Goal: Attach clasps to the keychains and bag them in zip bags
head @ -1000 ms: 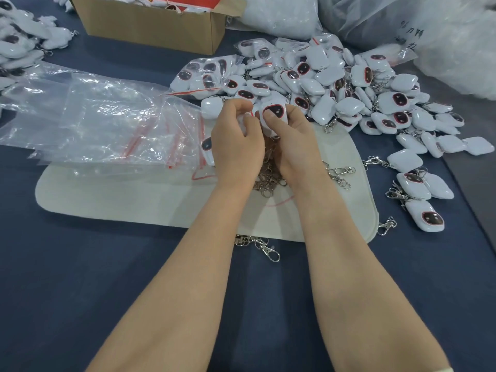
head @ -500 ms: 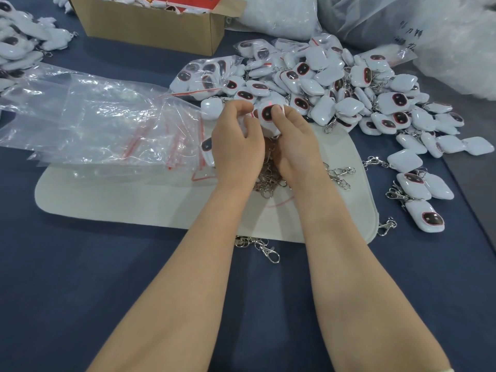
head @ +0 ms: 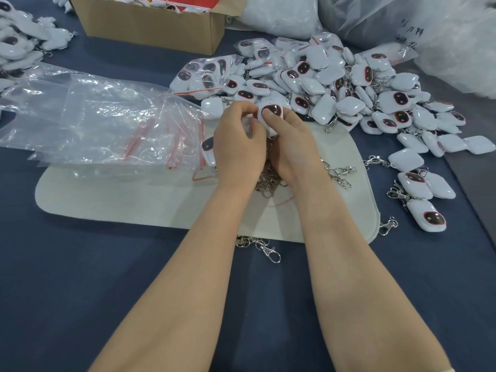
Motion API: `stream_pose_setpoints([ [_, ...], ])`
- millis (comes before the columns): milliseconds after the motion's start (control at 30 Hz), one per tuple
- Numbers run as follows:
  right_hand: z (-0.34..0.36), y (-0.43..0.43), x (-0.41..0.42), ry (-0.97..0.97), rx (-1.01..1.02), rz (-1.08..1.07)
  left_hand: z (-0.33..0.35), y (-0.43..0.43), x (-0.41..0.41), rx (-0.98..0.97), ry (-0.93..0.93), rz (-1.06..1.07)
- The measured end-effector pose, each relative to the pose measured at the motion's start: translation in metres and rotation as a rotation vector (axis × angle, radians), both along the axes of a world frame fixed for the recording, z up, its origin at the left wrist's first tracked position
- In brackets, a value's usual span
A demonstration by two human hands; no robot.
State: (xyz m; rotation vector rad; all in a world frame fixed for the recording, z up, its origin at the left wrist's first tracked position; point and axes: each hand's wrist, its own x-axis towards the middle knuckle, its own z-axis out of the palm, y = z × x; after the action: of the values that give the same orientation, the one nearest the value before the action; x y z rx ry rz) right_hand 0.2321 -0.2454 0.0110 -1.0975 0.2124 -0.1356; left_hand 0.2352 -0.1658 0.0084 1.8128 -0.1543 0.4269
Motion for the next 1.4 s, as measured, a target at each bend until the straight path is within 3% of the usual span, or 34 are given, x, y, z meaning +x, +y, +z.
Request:
stream_pose_setpoints([
  [267,-0.0021,-0.0006,-0.0002,-0.054,-0.088,-0.016,0.0021,-0.0011,-0.0008,-0.052,0.014,0.019],
  [567,0.001,-0.0001,-0.0001,-0.007,0.05,0.011,0.0005,-0.0007,-0.0001,-0.04,0.019,0.005],
  [867,-0.0037,0.0021,-0.0006,-0.073,-0.182,-0.032,-0.0004,-0.0003,0.0009,-0.039,0.0,0.008],
  [1200,-0.0055,0.0022,0.0013,-0.054,-0.12,0.016,-0.0001,0.0004,-0.0003,-0.046,-0.012,0.011],
  [1400,-0.0069,0.0015,0.003,-0.086,-0.211,-0.003,0.0001,-0.0003,-0.0006,-0.067,-0.027,0.024],
])
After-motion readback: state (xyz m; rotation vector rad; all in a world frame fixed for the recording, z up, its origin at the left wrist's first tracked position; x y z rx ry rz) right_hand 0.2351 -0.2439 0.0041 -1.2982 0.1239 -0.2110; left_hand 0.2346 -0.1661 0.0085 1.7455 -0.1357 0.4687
